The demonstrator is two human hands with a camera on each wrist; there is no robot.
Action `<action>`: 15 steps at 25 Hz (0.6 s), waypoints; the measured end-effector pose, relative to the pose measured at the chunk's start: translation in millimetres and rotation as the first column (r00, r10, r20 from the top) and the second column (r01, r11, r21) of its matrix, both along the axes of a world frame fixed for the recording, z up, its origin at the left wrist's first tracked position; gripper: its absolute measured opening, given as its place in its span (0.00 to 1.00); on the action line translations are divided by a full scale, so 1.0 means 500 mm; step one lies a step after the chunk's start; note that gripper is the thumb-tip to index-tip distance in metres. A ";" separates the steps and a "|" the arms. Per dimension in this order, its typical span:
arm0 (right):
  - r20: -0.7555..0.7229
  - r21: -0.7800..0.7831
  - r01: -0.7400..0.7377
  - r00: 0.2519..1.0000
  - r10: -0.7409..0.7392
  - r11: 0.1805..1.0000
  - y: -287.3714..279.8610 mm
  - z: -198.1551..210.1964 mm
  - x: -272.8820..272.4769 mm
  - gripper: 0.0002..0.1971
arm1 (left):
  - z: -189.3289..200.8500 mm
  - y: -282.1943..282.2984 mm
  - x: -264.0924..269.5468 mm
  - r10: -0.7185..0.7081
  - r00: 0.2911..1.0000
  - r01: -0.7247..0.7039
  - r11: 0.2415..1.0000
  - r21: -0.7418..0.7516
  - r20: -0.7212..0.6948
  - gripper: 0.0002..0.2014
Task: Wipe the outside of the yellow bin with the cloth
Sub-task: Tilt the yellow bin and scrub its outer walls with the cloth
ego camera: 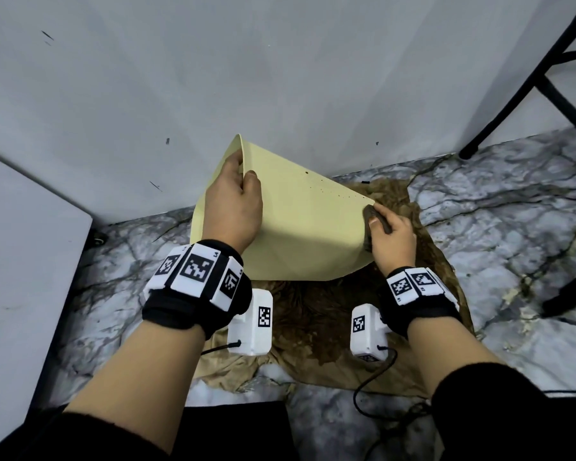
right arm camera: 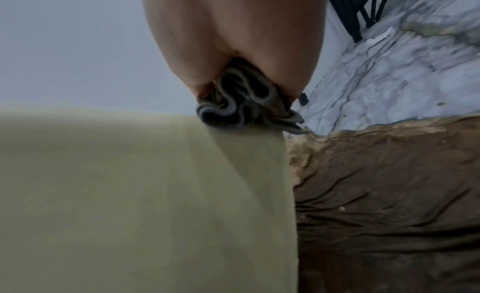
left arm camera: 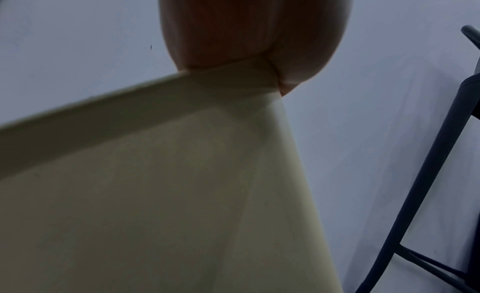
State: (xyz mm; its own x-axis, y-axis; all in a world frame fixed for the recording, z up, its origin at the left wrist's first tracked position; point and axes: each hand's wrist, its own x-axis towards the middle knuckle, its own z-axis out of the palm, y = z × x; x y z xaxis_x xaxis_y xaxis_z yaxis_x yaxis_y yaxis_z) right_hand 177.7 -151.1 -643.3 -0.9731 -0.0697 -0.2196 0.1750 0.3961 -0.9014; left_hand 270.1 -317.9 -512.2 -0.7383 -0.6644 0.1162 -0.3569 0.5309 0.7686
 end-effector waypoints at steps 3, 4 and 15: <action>0.007 0.005 0.011 1.000 -0.011 1.000 -0.016 0.029 0.017 0.17 | 0.001 -0.001 0.001 -0.002 1.000 0.002 1.000 -0.014 -0.002 0.19; -0.035 -0.007 -0.012 0.999 0.012 1.000 -0.032 0.048 0.030 0.17 | 0.001 -0.001 0.001 -0.003 1.000 0.003 1.000 -0.019 -0.002 0.19; -0.353 -0.150 -0.250 0.917 0.185 0.956 -0.132 0.143 0.095 0.17 | 0.001 0.004 0.001 -0.038 0.999 0.038 0.999 -0.027 0.003 0.20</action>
State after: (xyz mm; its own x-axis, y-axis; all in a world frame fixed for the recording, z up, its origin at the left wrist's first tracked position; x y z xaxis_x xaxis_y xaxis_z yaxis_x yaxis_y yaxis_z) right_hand 225.1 -217.1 -571.7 -0.9432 -0.2960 0.1507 -0.2176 0.2076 -0.9537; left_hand 270.4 -315.8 -511.6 -0.7636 -0.6322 0.1315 -0.3381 0.5648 0.7528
